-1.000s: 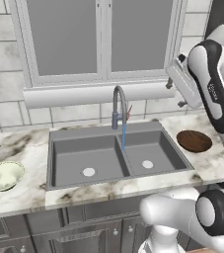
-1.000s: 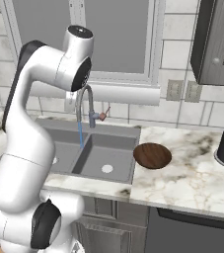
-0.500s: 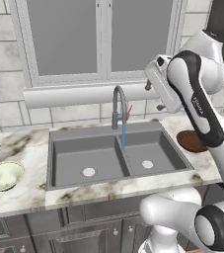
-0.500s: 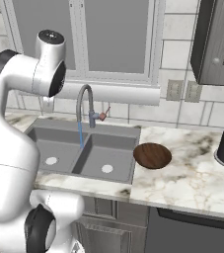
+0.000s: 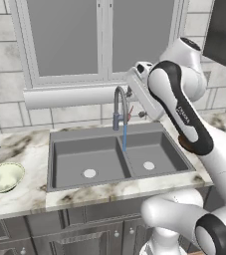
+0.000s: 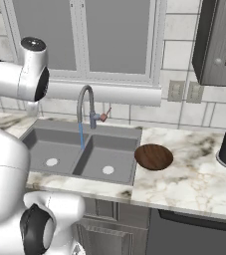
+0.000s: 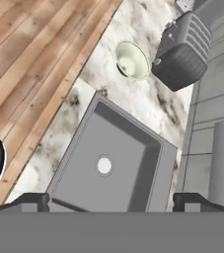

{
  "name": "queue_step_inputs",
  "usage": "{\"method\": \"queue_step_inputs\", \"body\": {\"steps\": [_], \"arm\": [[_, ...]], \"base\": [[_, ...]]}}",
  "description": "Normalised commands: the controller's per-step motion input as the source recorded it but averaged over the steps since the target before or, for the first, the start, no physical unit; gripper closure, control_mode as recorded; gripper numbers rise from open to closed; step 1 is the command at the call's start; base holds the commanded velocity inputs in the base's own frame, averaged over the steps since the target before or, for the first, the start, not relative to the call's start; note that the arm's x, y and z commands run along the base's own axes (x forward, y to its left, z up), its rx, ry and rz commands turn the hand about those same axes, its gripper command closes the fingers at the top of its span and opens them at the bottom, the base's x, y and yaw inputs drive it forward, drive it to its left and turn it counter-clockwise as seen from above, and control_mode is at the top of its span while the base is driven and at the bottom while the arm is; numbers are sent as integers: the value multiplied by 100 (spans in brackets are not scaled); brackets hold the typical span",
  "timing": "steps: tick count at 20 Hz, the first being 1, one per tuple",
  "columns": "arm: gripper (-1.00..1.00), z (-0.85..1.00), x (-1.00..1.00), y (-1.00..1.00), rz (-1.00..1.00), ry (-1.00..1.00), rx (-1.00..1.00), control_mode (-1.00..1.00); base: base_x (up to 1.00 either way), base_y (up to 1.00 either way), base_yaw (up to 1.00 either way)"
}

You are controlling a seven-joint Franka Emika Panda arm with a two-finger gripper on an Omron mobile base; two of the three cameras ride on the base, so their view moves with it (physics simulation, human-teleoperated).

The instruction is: Rinse each bowl for a few seconds and place them down in the sink or on the counter.

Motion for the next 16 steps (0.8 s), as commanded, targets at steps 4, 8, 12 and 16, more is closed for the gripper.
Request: {"method": "queue_step_inputs", "body": {"steps": [4, 8, 12, 16], "arm": [[-100, -14, 8, 46, 11, 0, 3, -100], [-100, -14, 3, 45, 11, 0, -1, -100], [-100, -17, 4, 49, 10, 0, -4, -100], [-100, -18, 8, 49, 11, 0, -5, -100]], "base": [[0, 0, 0], [0, 0, 0], [0, 0, 0], [0, 0, 0]]}}
